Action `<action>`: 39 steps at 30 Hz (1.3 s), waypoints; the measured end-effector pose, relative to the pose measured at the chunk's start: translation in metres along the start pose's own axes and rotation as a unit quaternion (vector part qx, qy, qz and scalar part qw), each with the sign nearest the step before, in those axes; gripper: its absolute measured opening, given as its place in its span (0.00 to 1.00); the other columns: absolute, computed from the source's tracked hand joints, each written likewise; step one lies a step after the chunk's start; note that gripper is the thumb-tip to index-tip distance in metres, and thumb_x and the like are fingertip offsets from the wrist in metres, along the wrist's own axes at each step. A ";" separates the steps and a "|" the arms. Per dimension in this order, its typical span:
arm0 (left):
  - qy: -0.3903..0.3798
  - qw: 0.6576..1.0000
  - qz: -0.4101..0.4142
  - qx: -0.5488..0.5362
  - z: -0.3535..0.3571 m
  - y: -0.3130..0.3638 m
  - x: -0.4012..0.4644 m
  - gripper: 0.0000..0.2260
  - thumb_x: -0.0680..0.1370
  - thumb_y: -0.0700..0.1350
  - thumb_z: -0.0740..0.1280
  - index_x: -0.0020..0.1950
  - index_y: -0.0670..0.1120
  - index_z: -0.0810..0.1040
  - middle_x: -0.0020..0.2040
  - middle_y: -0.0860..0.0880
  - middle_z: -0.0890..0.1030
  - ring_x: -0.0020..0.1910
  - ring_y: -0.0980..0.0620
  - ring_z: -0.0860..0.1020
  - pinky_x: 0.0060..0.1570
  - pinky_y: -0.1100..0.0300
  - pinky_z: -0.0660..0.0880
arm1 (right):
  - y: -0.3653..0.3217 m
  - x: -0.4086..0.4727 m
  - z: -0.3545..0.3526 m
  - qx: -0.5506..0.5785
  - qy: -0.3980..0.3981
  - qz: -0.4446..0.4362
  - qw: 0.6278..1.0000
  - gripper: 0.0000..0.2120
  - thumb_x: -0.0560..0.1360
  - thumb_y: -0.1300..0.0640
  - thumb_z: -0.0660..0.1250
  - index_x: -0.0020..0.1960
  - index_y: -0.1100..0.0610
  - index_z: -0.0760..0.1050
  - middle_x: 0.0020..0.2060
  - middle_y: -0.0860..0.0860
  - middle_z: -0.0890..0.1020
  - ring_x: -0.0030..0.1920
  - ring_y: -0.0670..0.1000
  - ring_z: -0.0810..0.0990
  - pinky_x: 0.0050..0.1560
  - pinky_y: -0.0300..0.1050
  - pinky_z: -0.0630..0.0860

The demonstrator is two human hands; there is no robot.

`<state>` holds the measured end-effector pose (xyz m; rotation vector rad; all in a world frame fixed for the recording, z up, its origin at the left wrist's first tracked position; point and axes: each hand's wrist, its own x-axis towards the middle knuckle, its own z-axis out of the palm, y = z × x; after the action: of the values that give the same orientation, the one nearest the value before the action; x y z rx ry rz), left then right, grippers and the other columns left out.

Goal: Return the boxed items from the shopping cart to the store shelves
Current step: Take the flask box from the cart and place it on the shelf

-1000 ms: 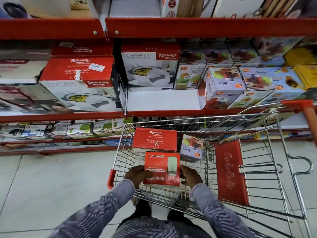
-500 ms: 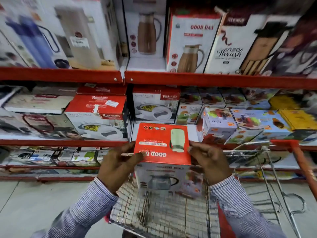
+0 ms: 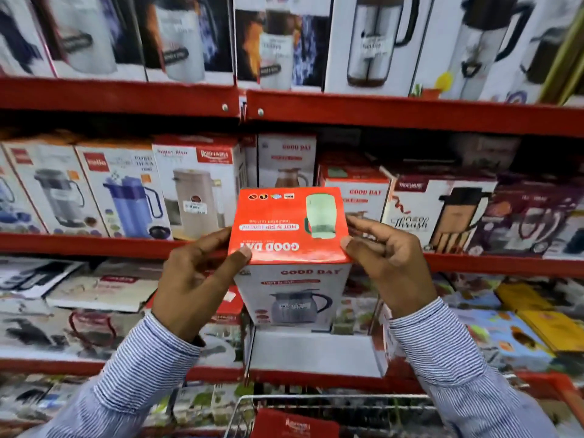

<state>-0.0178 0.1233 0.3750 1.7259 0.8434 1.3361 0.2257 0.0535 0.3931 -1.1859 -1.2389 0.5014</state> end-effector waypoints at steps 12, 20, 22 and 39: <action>0.012 0.997 0.069 0.012 -0.020 0.008 0.063 0.24 0.72 0.50 0.71 0.69 0.50 0.76 0.62 0.55 0.82 0.58 0.54 0.82 0.57 0.51 0.81 | -0.023 0.053 0.027 0.027 0.013 -0.033 0.999 0.19 0.75 0.65 0.67 0.60 0.48 0.76 0.51 0.46 0.85 0.58 0.46 0.82 0.59 0.47 0.79; -0.013 0.999 0.042 -0.009 -0.011 -0.017 0.095 0.21 0.77 0.42 0.70 0.69 0.53 0.75 0.63 0.51 0.82 0.59 0.50 0.82 0.58 0.46 0.80 | 0.002 0.083 0.031 0.006 0.020 -0.006 1.000 0.19 0.75 0.62 0.67 0.62 0.45 0.76 0.53 0.44 0.85 0.60 0.44 0.80 0.59 0.45 0.79; -0.016 0.999 0.032 -0.004 -0.008 -0.021 0.102 0.20 0.77 0.43 0.69 0.68 0.55 0.75 0.63 0.51 0.81 0.58 0.52 0.82 0.55 0.49 0.82 | 0.008 0.092 0.031 -0.018 0.016 0.003 1.000 0.19 0.75 0.61 0.67 0.64 0.47 0.75 0.57 0.49 0.84 0.61 0.46 0.80 0.61 0.48 0.78; 0.041 0.950 0.118 0.285 0.024 -0.019 0.185 0.10 0.81 0.48 0.62 0.59 0.44 0.76 0.44 0.42 0.85 0.41 0.43 0.83 0.38 0.58 0.74 | 0.005 0.176 0.036 -0.288 0.042 -0.023 0.956 0.09 0.77 0.54 0.64 0.53 0.50 0.82 0.47 0.49 0.86 0.46 0.45 0.82 0.52 0.42 0.78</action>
<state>0.0468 0.2876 0.4391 2.2857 1.1840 1.4147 0.2512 0.2171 0.4639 -1.6414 -1.3808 0.0424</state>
